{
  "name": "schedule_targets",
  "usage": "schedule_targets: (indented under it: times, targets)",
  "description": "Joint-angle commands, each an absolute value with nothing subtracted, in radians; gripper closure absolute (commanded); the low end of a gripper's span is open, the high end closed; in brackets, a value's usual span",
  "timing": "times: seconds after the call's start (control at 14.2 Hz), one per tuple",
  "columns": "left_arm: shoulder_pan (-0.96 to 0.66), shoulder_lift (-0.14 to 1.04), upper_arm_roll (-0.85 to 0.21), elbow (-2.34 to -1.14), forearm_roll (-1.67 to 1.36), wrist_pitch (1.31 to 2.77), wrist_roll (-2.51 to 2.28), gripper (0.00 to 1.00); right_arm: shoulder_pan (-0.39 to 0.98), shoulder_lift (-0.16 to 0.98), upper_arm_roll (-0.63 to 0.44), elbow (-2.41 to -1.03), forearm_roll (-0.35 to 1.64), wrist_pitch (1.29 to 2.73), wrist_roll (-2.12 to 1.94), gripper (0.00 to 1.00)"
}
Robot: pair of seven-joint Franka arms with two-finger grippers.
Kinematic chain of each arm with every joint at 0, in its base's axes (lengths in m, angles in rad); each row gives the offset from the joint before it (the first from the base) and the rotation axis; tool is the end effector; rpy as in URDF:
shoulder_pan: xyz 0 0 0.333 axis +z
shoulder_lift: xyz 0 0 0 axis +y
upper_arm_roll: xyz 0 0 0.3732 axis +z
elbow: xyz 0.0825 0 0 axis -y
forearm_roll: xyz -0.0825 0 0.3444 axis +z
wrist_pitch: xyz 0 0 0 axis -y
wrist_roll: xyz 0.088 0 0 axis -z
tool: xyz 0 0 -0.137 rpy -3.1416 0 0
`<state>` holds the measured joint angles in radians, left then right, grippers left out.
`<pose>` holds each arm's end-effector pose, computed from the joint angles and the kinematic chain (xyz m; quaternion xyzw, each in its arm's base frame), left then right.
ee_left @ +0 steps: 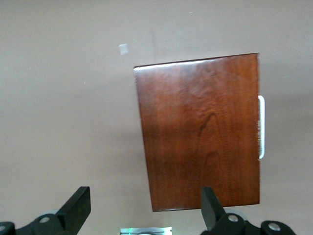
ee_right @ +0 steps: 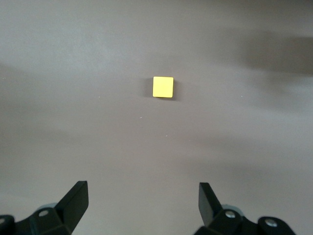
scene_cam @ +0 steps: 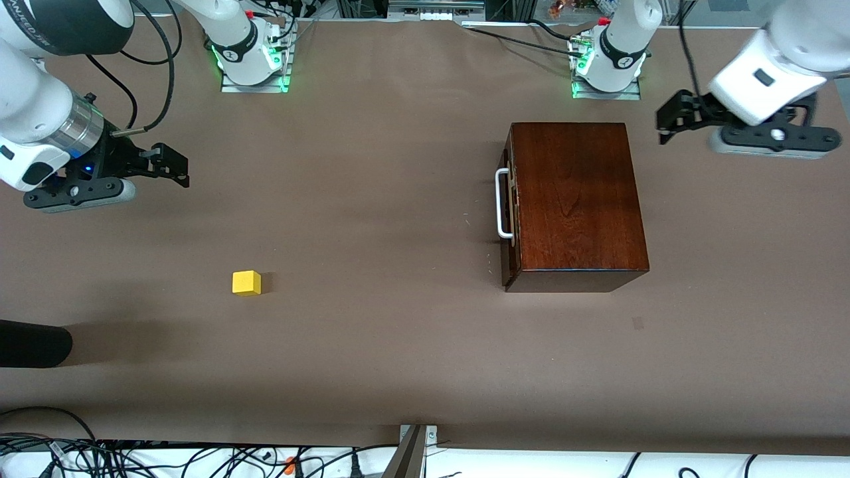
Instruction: Open drawer, take yellow block, close drawer
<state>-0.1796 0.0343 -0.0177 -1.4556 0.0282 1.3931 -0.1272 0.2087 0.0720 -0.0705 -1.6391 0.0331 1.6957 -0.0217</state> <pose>0.4972 -0.0949 0.6684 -0.9982 0.0332 0.0455 0.0213 0.5415 0.0809 0.5946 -0.9968 -0.0777 0.0084 0.0134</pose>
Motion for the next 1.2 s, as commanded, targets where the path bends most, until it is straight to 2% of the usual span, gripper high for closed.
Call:
schedule_targets:
  times: [0.0,0.28,0.49,1.13]
  targets:
    - [-0.169,-0.049,0.021,-1.568,0.005,1.430,-0.072,0.00,0.196,0.084,-0.064,-1.612,0.032,1.680,-0.040,0.00]
    - [-0.167,-0.051,0.057,-1.583,-0.005,1.436,-0.063,0.00,0.196,0.083,-0.064,-1.611,0.032,1.680,-0.040,0.00]
    - [-0.167,-0.078,0.075,-1.643,-0.006,1.477,-0.063,0.00,0.196,0.084,-0.066,-1.611,0.032,1.680,-0.040,0.00]
    - [-0.169,-0.078,0.064,-1.623,-0.008,1.470,-0.074,0.00,0.196,0.084,-0.066,-1.611,0.032,1.681,-0.040,0.00]
